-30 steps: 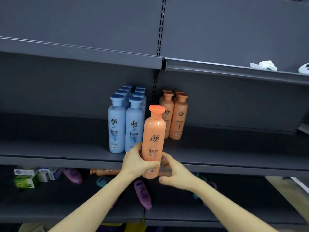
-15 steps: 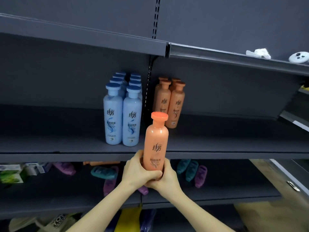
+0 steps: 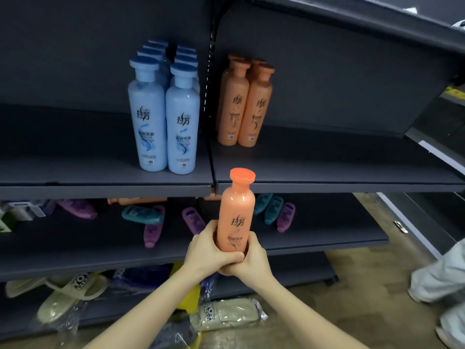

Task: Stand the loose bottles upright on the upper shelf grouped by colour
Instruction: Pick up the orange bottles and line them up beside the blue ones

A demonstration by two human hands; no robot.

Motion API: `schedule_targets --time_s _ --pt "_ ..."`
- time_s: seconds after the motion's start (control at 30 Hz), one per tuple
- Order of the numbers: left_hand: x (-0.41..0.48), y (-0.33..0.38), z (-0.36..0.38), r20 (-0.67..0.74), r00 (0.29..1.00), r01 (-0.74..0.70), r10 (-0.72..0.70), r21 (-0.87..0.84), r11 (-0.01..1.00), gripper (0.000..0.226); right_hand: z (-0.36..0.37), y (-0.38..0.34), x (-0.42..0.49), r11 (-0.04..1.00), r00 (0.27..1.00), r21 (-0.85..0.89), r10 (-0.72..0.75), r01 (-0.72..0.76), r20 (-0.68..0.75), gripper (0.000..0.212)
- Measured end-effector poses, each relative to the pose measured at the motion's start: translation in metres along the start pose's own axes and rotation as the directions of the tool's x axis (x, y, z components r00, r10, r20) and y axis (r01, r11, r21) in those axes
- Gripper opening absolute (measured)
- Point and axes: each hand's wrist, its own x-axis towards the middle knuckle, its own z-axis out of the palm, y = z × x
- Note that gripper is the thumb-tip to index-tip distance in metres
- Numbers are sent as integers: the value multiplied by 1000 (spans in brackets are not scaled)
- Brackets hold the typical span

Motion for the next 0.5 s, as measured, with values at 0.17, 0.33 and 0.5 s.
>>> schedule_targets --time_s 0.17,0.33,0.5 --pt "-1 0 12 55 997 48 -46 -36 998 70 -6 17 -7 998 998 -16 53 -52 16 60" --pt "3 7 31 51 998 43 -43 -7 999 70 -18 37 -6 995 994 -29 98 -97 47 59" --pt "18 15 57 -17 999 39 -39 26 999 65 -44 50 8 995 989 -41 94 -90 116 63"
